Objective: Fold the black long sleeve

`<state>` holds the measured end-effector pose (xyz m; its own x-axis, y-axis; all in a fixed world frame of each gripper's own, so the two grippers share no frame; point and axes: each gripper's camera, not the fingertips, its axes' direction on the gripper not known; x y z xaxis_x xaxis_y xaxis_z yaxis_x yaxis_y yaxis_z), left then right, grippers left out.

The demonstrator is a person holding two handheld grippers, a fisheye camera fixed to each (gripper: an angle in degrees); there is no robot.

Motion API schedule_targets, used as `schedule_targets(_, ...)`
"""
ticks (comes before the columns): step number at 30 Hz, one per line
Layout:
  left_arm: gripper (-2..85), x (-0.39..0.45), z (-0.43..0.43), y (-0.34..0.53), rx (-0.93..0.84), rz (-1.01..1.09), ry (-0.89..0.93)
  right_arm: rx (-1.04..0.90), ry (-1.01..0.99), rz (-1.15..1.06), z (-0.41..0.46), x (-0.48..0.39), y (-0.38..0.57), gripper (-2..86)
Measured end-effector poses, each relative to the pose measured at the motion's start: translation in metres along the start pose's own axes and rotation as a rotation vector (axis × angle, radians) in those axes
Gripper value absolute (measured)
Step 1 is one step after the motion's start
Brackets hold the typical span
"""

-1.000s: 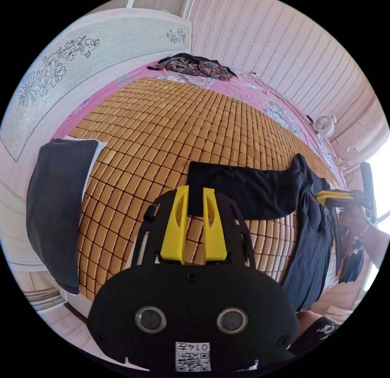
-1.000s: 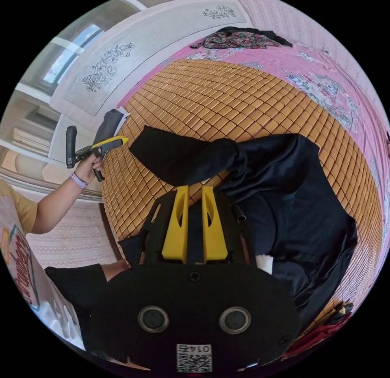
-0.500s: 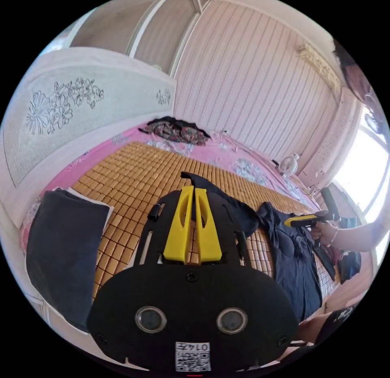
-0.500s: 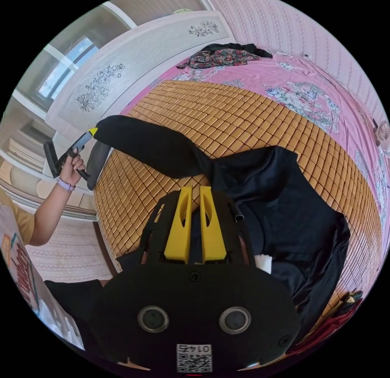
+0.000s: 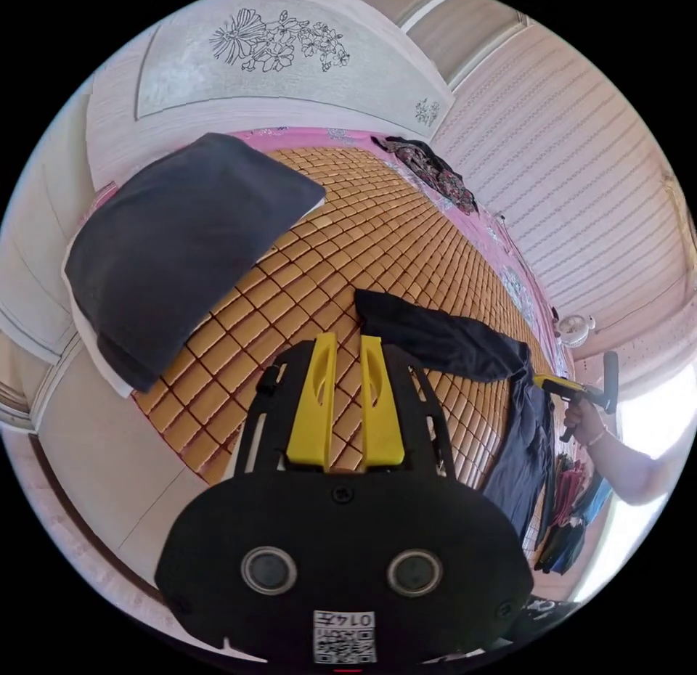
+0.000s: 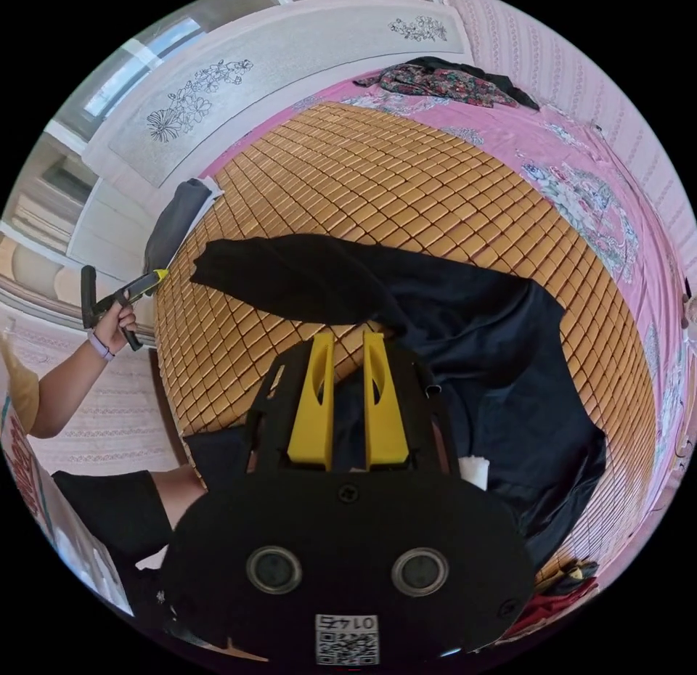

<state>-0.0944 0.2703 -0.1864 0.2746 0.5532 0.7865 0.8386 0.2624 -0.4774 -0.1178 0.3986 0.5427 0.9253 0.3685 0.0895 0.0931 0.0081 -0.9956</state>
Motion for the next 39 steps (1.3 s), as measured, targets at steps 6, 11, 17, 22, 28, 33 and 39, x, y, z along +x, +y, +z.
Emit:
schedule_targets(6, 6.2, 0.02, 0.048, -0.034, -0.209, 0.137, -0.127, -0.013, 0.166, 0.065, 0.034, 0.007, -0.065, 8.0)
schedule_targets(11, 2.4, 0.03, 0.061, -0.05, -0.259, 0.313, -0.153, -0.125, 0.208, 0.072, 0.055, 0.009, -0.094, 7.0)
schedule_targets(17, -0.8, 0.01, 0.046, -0.066, -0.114, 0.207, -0.112, -0.069, 0.147, 0.122, 0.035, 0.009, -0.105, 0.2)
schedule_targets(22, -0.1, -0.013, 0.057, -0.088, -0.13, 0.099, 0.026, -0.093, 0.115, 0.135, 0.043, 0.006, -0.108, 3.4)
schedule_targets(28, 6.7, 0.007, 0.097, -0.098, -0.269, 0.167, 0.033, 0.053, 0.139, 0.105, 0.021, -0.037, -0.075, 4.9)
schedule_targets(33, 2.6, 0.01, 0.093, -0.108, -0.237, 0.237, -0.012, 0.122, 0.326, 0.115, 0.006, -0.074, -0.02, 1.5)
schedule_targets(39, 0.1, -0.015, 0.082, -0.135, -0.173, 0.159, -0.029, 0.022, 0.344, 0.173, 0.008, -0.084, 0.029, -0.1)
